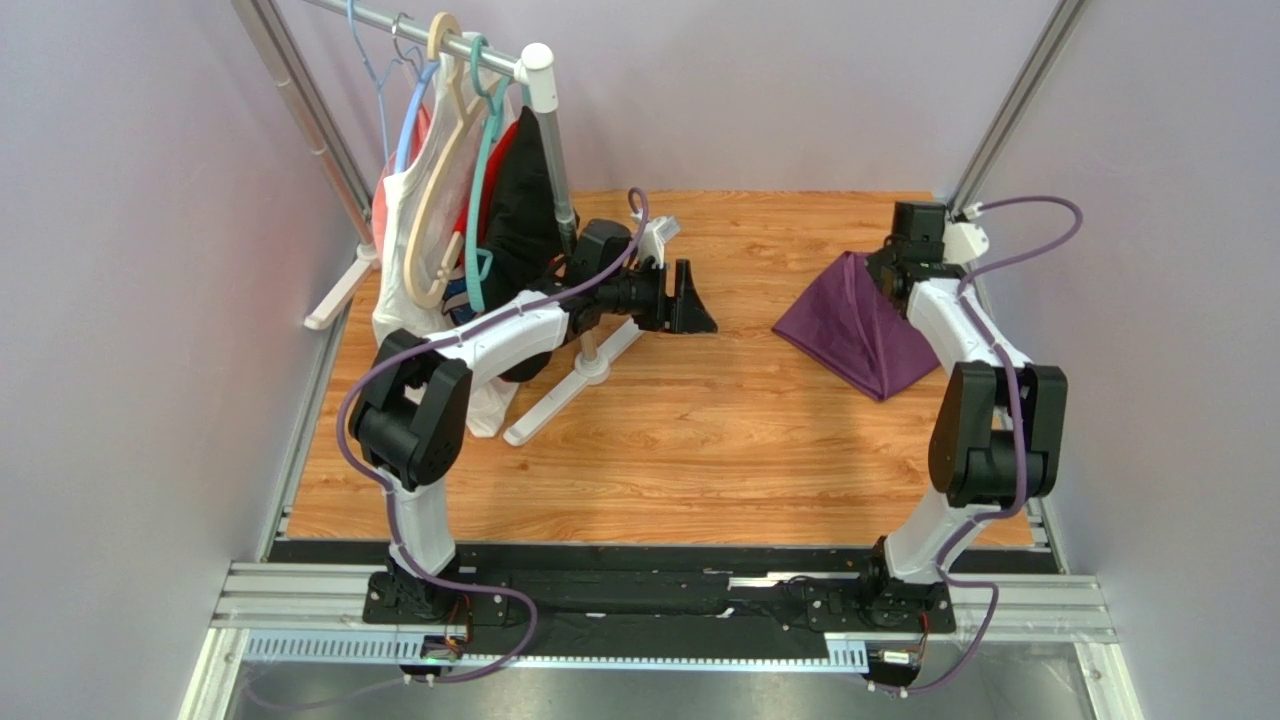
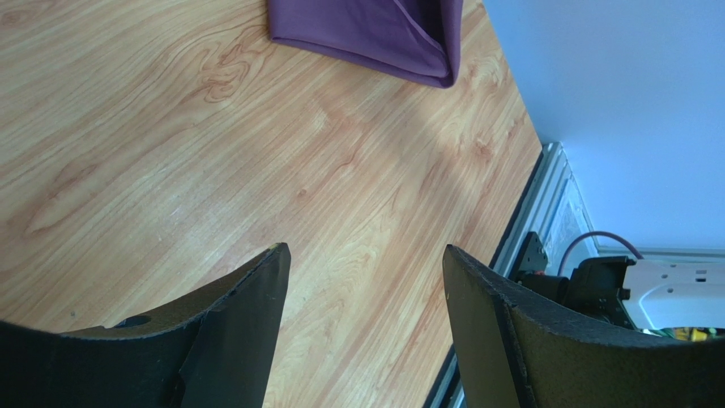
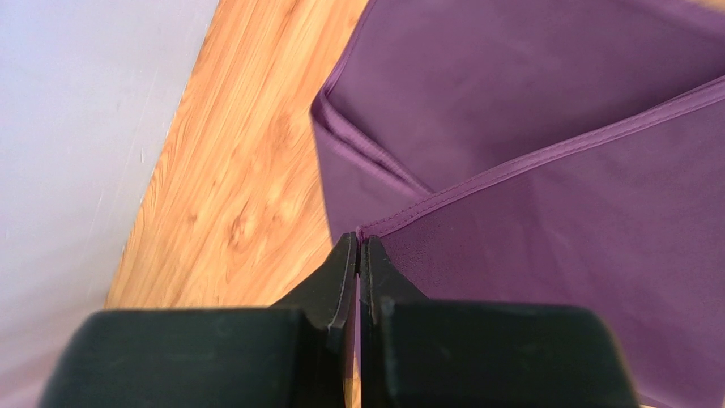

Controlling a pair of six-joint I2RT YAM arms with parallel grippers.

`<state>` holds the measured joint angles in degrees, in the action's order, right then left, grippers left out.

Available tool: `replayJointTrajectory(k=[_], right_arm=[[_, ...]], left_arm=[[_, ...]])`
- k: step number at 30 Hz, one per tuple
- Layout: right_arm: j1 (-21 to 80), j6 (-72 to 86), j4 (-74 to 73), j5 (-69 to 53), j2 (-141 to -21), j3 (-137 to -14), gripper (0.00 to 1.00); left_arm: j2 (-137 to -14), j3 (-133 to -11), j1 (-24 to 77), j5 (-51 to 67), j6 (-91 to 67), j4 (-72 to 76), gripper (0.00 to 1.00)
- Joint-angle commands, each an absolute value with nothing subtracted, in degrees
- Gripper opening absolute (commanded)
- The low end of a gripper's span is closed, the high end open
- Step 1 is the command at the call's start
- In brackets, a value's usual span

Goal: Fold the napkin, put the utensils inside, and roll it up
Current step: Fold the napkin

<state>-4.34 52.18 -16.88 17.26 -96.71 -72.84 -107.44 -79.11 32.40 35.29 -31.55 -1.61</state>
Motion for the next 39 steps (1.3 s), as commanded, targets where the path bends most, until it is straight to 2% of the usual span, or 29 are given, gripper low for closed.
replayJointTrajectory(k=[1, 15, 39], right_arm=[[-1.4, 53.7, -14.8, 16.9, -100.5, -78.6, 0.0], [5.1, 50.7, -15.7, 13.8, -105.6, -80.2, 0.0], [11.9, 42.3, -19.5, 18.9, -109.6, -79.1, 0.0]], left_arm=[[-104.3, -78.5, 29.8, 35.2, -30.1, -1.3, 0.75], [-103.3, -76.5, 29.6, 34.5, -29.7, -1.6, 0.75], [-103.4, -76.6, 29.6, 34.5, -29.7, -2.5, 0.75]])
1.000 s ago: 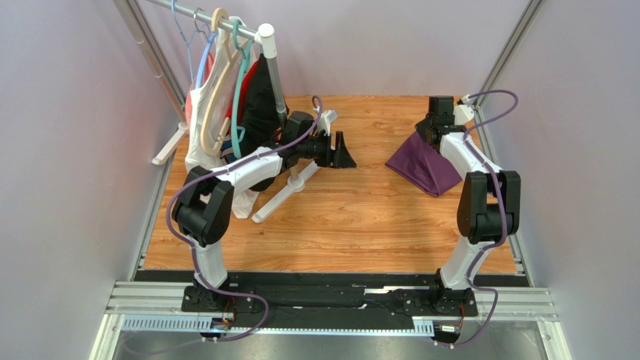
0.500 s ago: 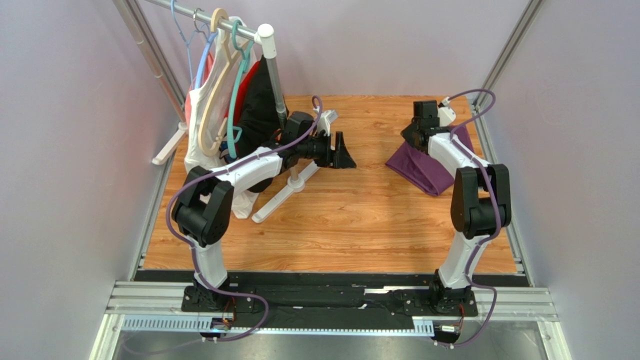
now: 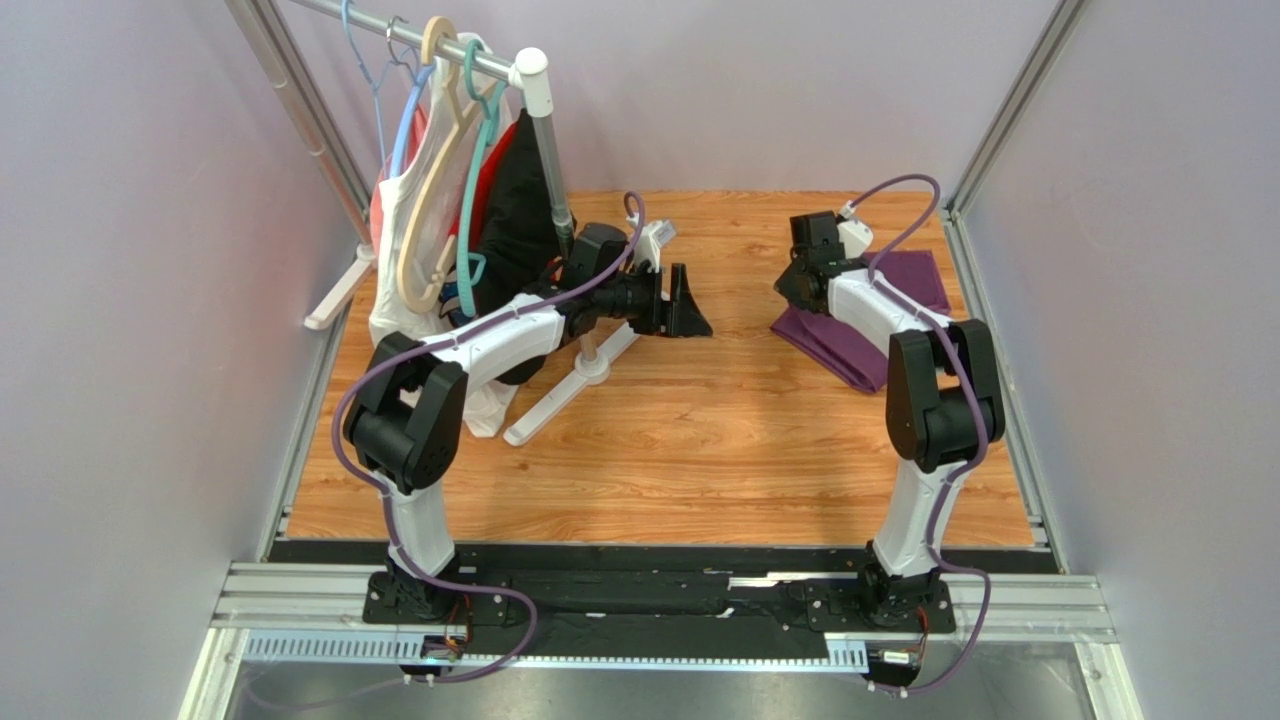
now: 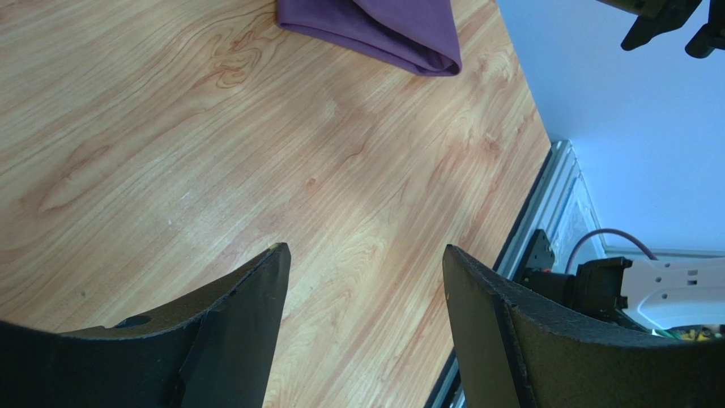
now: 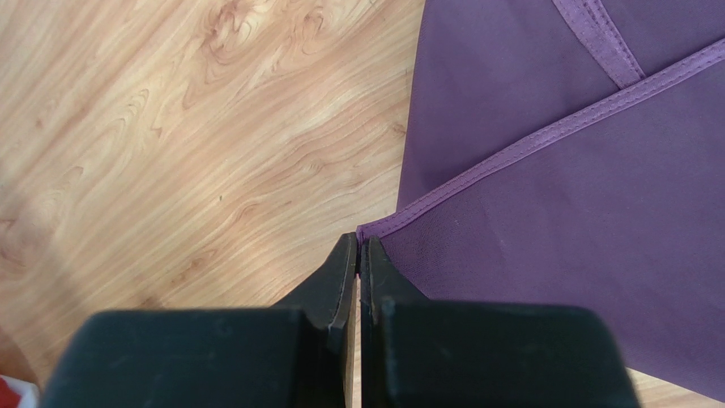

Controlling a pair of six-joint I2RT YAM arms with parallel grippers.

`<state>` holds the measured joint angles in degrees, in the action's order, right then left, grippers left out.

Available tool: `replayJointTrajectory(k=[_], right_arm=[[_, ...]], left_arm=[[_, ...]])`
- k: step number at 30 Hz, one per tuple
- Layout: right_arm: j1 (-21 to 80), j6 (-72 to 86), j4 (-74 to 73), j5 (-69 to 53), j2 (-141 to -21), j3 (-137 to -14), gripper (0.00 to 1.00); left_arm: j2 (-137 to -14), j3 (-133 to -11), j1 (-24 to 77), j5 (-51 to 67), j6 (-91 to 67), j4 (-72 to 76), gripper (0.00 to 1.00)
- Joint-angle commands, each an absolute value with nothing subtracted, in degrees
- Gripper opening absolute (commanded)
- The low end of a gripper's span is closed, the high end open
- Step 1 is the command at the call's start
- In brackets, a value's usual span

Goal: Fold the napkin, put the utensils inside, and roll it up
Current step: Fold the napkin

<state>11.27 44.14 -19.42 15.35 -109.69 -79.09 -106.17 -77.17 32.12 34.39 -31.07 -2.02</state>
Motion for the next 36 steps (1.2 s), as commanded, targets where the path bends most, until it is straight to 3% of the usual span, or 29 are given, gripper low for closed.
replayJointTrajectory(k=[1, 18, 21, 22, 25, 31, 36], right_arm=[[12.0, 42.0, -19.7, 19.3, -109.6, -79.1, 0.0], [13.3, 39.9, -22.1, 21.4, -110.5, -78.3, 0.0], [13.4, 38.9, -21.4, 18.7, -110.7, -78.7, 0.22], [13.4, 38.6, -21.2, 17.9, -110.3, -79.4, 0.37], [13.3, 37.0, -22.3, 15.9, -109.0, -80.9, 0.52], [10.7, 35.9, -28.9, 15.4, -100.8, -80.2, 0.56], [3.4, 39.4, -33.0, 9.7, -91.6, -70.4, 0.56]], left_arm=[[-103.4, -76.6, 29.6, 34.6, -29.7, -2.5, 0.75], [-103.4, -76.7, 29.6, 34.5, -29.5, -3.0, 0.75], [-103.4, -76.9, 29.6, 34.5, -29.5, -3.2, 0.75], [-103.4, -76.8, 29.6, 34.5, -29.5, -3.2, 0.75], [-103.6, -77.0, 29.6, 34.5, -29.6, -3.2, 0.75], [-104.9, -79.0, 29.6, 34.7, -29.4, -3.7, 0.75], [-106.4, -80.5, 29.6, 35.4, -29.4, -3.7, 0.76]])
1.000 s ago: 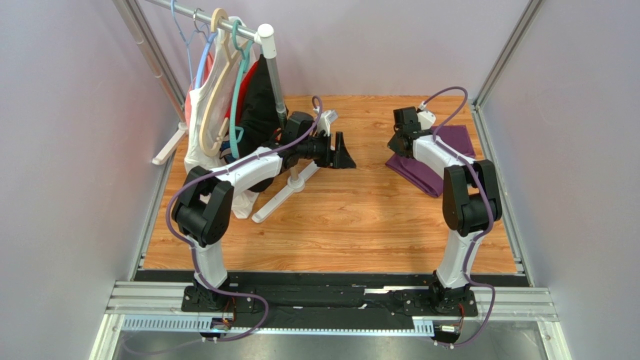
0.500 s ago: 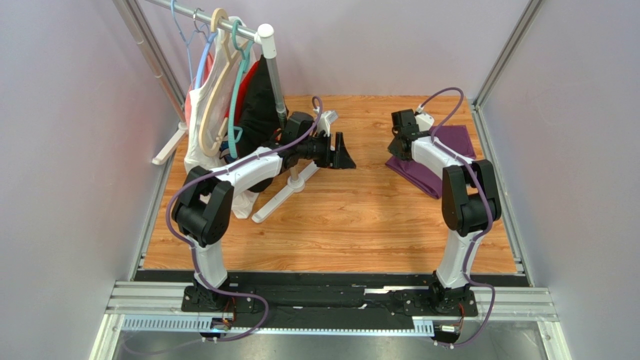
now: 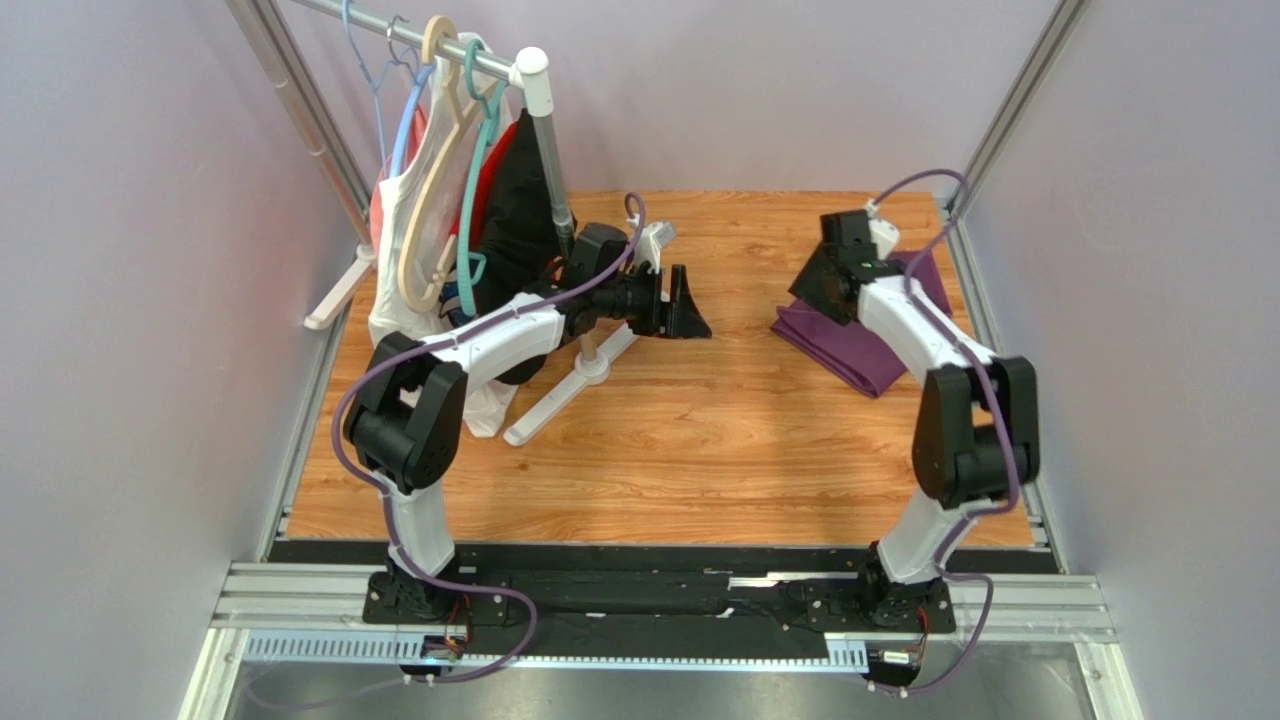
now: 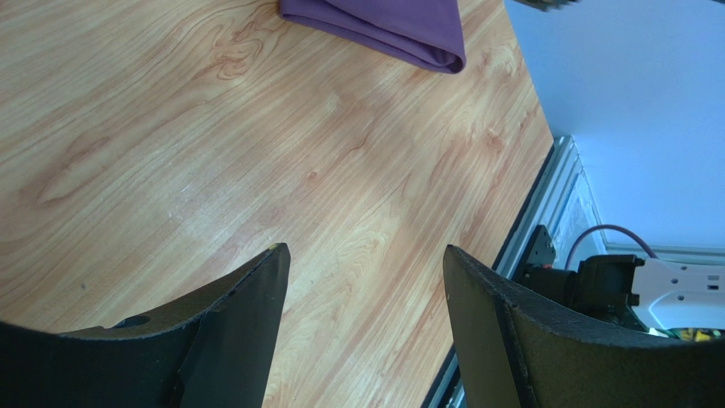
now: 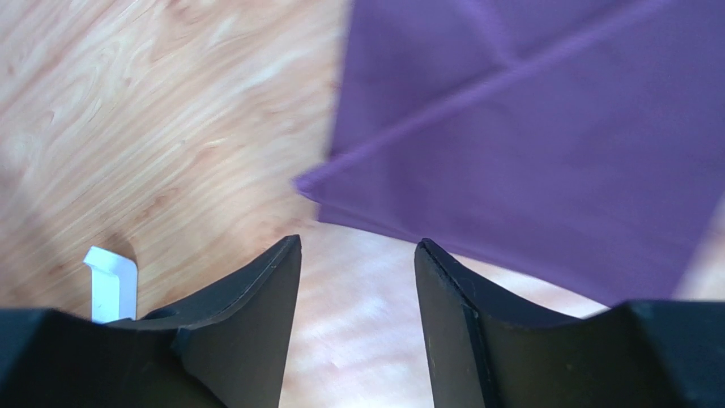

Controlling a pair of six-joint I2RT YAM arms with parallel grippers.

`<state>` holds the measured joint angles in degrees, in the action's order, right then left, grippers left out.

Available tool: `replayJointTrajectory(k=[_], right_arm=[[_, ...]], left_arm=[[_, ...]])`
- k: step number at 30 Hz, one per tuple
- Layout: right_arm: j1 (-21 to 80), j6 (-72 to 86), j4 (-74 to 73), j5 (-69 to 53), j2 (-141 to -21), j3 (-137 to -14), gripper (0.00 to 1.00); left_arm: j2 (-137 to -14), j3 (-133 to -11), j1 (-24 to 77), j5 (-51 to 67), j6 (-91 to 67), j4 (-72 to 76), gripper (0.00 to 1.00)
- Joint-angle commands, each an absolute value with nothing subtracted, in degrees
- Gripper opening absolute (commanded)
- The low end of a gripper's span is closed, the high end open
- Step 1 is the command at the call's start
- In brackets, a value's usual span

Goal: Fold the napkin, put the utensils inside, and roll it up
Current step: Fold the napkin

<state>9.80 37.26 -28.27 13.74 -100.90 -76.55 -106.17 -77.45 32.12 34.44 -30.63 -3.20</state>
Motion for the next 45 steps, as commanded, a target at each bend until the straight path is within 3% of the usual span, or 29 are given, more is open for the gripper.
replayJointTrajectory(k=[1, 13, 28, 45], right_arm=[[0.6, 39.8, -33.7, 8.7, -90.5, -68.9, 0.56], [-13.4, 41.0, -35.3, 1.9, -87.1, -57.8, 0.6], [-13.9, 40.8, -30.1, -1.0, -91.1, -54.8, 0.59], [-13.9, 37.7, -25.1, 3.3, -92.6, -52.6, 0.43]], left_arm=[[-106.7, -81.1, 29.6, 35.6, -29.5, -3.6, 0.75], [-109.9, -85.6, 29.9, 37.1, -30.3, -3.0, 0.76], [-108.8, -85.3, 30.7, 36.1, -28.4, -5.4, 0.75], [-109.1, -86.1, 31.7, 36.4, -27.5, -6.7, 0.75]])
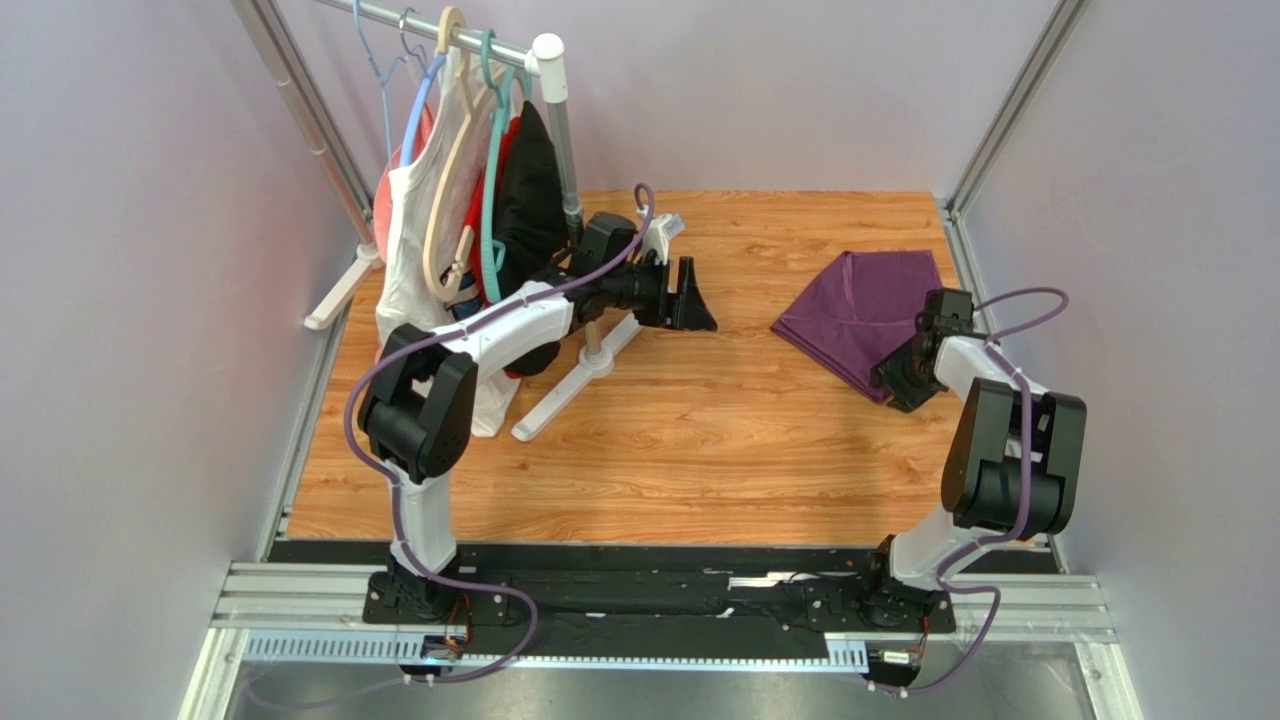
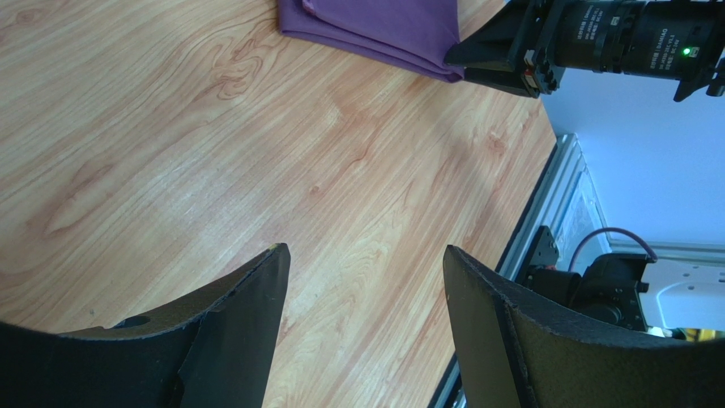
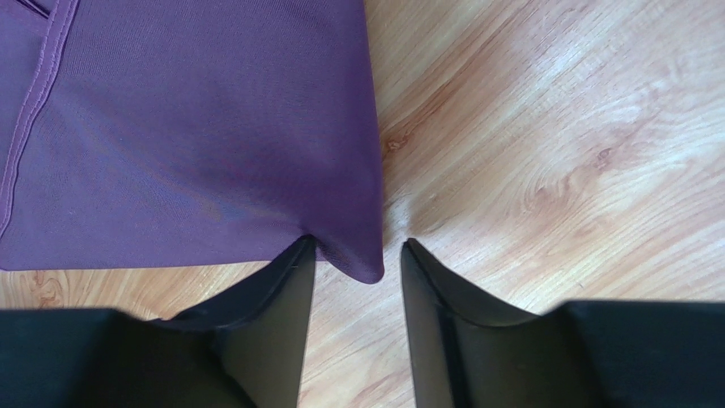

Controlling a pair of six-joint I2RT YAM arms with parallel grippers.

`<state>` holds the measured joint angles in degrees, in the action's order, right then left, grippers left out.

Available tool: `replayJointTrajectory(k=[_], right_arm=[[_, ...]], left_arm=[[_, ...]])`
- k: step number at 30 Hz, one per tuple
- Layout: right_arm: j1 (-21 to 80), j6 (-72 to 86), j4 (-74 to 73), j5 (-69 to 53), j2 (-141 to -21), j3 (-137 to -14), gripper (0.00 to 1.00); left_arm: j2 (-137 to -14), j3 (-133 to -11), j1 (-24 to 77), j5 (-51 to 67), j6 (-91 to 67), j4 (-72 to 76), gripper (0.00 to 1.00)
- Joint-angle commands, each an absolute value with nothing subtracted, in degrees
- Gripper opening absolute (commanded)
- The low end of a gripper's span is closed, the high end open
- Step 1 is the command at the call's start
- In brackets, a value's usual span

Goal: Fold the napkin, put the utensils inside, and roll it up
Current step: Fold the napkin

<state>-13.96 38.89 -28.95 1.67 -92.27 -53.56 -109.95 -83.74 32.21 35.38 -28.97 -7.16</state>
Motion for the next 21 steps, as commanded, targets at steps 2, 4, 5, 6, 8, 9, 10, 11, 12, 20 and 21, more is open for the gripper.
replayJointTrajectory(k=[2, 4, 5, 6, 8, 9, 10, 11, 12, 20, 21], right_arm=[[-13.9, 37.8, -24.4, 2.8, -92.8, -52.2, 0.42], [-13.9, 37.9, -23.9, 2.6, -92.8, -51.9, 0.4], [-13.9, 37.9, -23.7, 2.5, -92.9, -51.8, 0.39], [-13.9, 38.0, -23.4, 2.5, -92.9, -51.3, 0.37], [-13.9, 38.1, -23.1, 2.5, -93.2, -51.1, 0.34], [-13.9, 38.1, -22.8, 2.5, -93.3, -51.0, 0.31], [-13.9, 38.1, -22.8, 2.5, -93.4, -50.8, 0.29], [-13.9, 38.0, -22.9, 2.5, -93.4, -50.8, 0.27], [-13.9, 37.9, -22.7, 2.4, -93.6, -50.8, 0.23], [-13.7, 36.8, -24.0, 1.1, -93.2, -49.9, 0.14], [-13.6, 36.8, -24.4, 1.1, -92.6, -49.5, 0.13]], left_arm=[[-109.0, -86.1, 31.7, 36.5, -27.4, -6.8, 0.76], [-109.1, -86.0, 31.7, 36.5, -27.4, -6.7, 0.76], [-109.0, -85.9, 31.7, 36.5, -27.4, -6.7, 0.75], [-109.0, -85.8, 31.7, 36.5, -27.5, -6.5, 0.75], [-109.1, -85.9, 31.7, 36.6, -27.7, -6.2, 0.75], [-109.2, -86.0, 31.7, 36.6, -27.7, -6.2, 0.75], [-109.2, -86.0, 31.7, 36.7, -27.7, -6.2, 0.75], [-109.2, -86.1, 31.7, 36.8, -27.7, -6.2, 0.75], [-109.2, -86.2, 31.7, 36.8, -27.7, -6.1, 0.76], [-109.2, -85.6, 31.8, 38.1, -28.1, -4.0, 0.76], [-109.1, -85.2, 31.7, 38.2, -28.1, -3.5, 0.76]])
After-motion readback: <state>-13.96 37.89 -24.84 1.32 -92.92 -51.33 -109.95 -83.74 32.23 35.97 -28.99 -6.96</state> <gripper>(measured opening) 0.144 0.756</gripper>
